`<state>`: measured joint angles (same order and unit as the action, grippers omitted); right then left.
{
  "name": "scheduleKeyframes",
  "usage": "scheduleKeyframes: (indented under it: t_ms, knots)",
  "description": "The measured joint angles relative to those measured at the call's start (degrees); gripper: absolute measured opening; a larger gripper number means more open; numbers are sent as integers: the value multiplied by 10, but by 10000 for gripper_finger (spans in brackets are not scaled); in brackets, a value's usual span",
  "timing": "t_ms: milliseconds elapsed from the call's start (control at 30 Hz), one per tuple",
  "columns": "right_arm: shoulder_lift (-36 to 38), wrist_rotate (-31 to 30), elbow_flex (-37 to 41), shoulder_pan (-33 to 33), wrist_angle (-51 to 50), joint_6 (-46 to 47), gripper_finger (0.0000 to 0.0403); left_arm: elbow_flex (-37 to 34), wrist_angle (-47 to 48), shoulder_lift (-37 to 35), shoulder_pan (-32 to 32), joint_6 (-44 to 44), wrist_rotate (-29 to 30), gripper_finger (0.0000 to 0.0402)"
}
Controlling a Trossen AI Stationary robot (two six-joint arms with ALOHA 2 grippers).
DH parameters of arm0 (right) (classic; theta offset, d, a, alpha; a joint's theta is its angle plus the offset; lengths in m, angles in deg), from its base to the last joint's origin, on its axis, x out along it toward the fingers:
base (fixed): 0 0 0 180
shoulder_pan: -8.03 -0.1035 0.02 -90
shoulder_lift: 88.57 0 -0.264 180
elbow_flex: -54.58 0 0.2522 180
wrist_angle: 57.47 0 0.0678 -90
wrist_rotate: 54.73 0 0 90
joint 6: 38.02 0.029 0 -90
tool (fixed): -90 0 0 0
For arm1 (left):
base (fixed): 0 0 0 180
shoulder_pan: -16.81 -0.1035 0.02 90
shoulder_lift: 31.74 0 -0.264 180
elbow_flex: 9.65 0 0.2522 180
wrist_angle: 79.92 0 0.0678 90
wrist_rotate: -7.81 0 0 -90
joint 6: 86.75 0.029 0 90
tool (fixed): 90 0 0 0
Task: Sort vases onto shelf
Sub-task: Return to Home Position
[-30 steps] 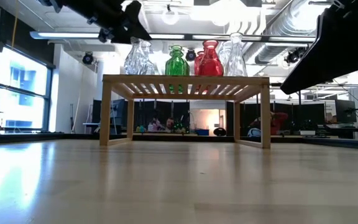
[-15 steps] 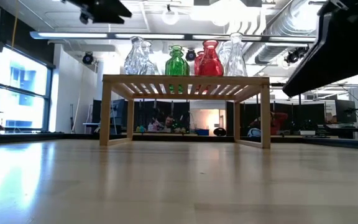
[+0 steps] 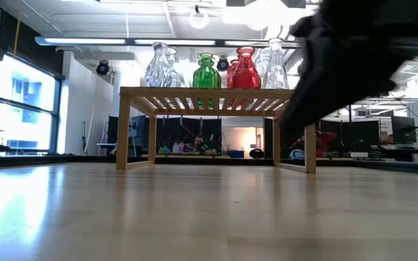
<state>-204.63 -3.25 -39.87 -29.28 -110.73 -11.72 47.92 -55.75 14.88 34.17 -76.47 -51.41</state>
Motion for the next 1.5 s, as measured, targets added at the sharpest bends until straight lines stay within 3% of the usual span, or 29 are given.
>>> scheduleKeyframes:
  t_ms: [233, 367, 533, 667, 833, 1000, 1267, 1500]
  knots:
    - [17, 53, 0, 61, 57, -146, 0, -5, -7, 0, 39, 3, 2, 4]
    - [28, 94, 15, 87, 114, -208, 0, -76, -95, -8, 47, 37, -2, 3]
    - [81, 193, 129, 124, 290, -265, 0, -157, -194, -35, 50, 66, -42, 1]
    - [160, 215, 248, 148, 413, -270, 0, -182, -196, -68, 50, 46, -60, 1]
    - [295, 209, 385, 155, 516, -276, 0, -207, -194, -99, 50, 34, -65, 1]
    - [432, 176, 487, 143, 548, -262, 0, -232, -198, -119, 50, 15, -69, 1]
    - [596, 65, 582, 121, 549, -250, 0, -275, -240, -129, 50, 20, -83, 3]
    - [674, 55, 623, 121, 543, -273, 0, -309, -281, -139, 50, 18, -84, 3]
